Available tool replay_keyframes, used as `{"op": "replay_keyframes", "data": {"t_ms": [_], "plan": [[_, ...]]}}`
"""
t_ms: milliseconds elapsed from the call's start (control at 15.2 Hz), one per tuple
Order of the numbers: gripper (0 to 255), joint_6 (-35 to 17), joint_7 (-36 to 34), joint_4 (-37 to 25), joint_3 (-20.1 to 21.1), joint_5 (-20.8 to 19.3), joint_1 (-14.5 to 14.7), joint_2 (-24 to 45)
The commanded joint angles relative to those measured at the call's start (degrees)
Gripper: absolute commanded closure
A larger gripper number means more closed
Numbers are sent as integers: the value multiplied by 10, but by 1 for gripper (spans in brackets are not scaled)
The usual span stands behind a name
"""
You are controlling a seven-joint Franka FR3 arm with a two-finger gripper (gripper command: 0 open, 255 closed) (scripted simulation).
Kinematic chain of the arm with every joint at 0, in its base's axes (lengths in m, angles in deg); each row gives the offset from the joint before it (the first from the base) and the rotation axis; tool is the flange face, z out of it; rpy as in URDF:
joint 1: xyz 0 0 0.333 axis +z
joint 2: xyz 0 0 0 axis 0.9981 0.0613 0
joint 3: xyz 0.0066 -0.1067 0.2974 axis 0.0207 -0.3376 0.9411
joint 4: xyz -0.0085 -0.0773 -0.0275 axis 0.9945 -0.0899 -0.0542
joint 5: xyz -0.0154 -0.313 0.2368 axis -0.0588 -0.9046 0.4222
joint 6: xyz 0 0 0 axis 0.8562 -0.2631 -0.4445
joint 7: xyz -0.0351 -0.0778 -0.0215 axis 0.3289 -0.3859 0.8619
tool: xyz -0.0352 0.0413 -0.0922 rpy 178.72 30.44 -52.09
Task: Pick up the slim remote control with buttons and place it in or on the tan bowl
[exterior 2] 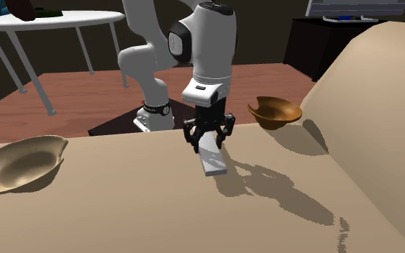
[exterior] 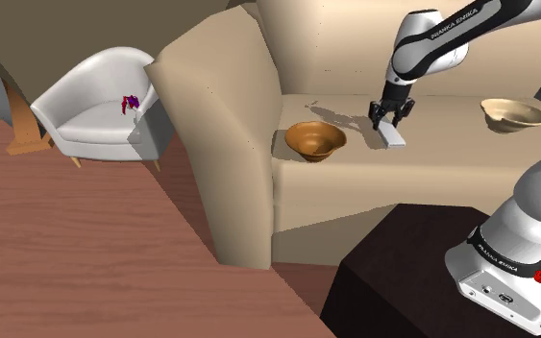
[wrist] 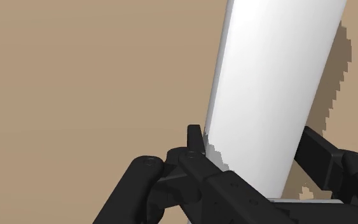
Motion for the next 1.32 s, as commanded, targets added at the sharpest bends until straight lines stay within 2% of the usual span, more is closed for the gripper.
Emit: {"op": "replay_keyframes", "data": {"t_ms": [0, 1254], "plan": [[255, 17, 0, -5, 1, 0, 0, -12], [255, 175, 6, -94, 6, 3, 2, -81]]}}
